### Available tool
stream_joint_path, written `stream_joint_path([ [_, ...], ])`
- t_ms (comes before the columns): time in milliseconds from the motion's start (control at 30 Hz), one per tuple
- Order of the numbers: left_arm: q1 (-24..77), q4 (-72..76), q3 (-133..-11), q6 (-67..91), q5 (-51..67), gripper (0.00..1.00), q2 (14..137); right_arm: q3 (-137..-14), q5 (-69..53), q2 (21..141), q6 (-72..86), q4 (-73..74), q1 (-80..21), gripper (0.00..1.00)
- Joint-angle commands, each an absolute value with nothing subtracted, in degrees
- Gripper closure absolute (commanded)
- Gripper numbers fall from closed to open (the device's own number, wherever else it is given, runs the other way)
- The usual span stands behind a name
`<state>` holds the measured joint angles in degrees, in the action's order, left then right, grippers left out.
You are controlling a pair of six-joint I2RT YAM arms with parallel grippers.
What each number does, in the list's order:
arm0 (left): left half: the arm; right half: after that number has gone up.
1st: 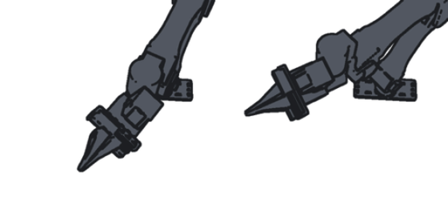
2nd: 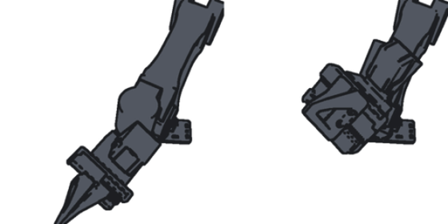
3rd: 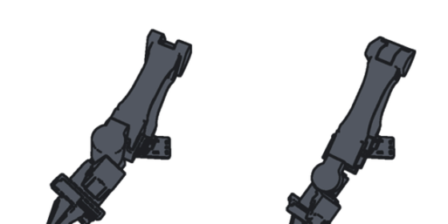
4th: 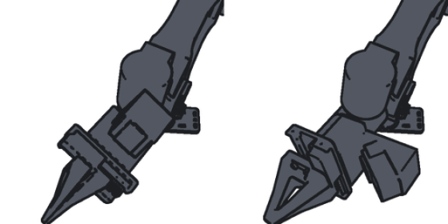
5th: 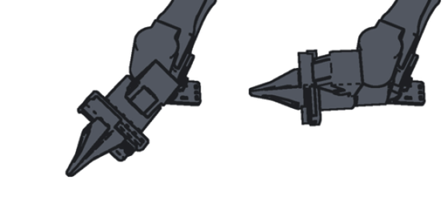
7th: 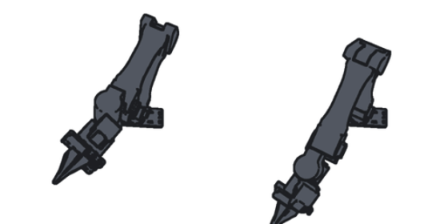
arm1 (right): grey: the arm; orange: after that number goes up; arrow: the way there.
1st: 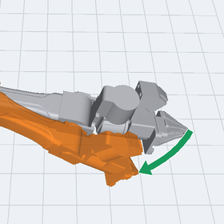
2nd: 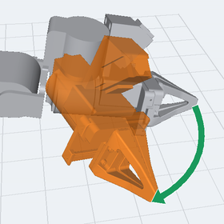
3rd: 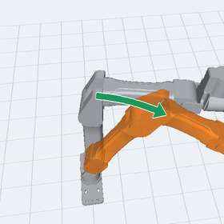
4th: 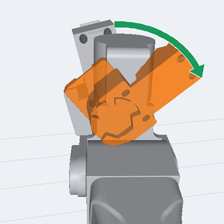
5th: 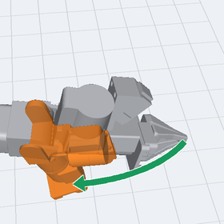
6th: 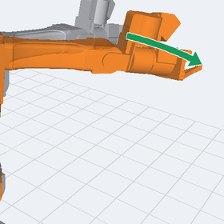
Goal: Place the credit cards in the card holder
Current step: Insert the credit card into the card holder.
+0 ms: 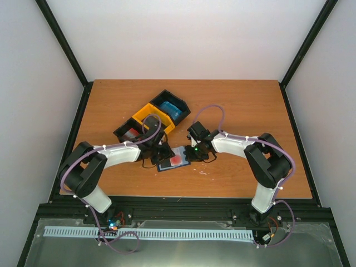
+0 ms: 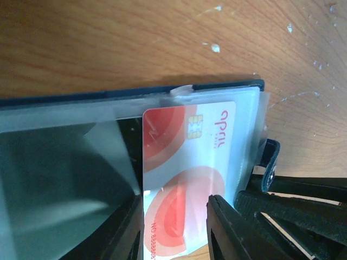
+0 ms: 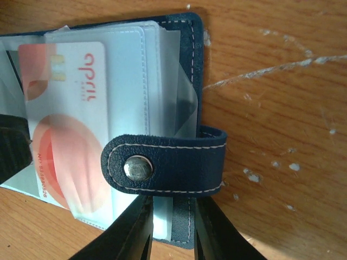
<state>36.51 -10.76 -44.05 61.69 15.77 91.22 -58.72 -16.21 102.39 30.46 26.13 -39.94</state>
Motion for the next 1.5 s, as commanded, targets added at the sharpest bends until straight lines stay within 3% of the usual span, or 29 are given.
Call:
stream_joint_path([
  [0,37.0,-9.7,-46.5,59.0,17.5,0.66,93.5,-57.2,-16.5,104.0,30.4,26.8,-40.6,0.76],
  [500,36.9,-0.6,-45.1,58.0,25.9,0.65,94.9,-57.1,-17.4,103.1,30.6,26.0,-40.6,0.76],
  [667,37.0,-3.7,-44.9,57.9,23.4,0.65,93.8,-57.2,-15.1,101.0,30.8,27.0,-40.5,0.75],
  [1033,37.0,-12.3,-45.9,54.1,18.7,0.53,84.1,-59.5,-9.6,93.5,29.8,31.8,-40.4,0.64],
  [1200,37.0,-16.7,-43.1,54.3,12.0,0.39,77.6,-60.8,-7.8,92.2,28.9,34.1,-40.5,0.57],
  [1400,36.8,-20.8,-37.4,55.5,8.4,0.03,71.9,-64.4,-3.5,94.0,28.0,37.0,-42.3,0.46],
  [1467,36.6,-20.0,-35.3,55.7,9.3,0.00,70.7,-66.1,-2.0,95.4,27.8,37.8,-43.3,0.43],
])
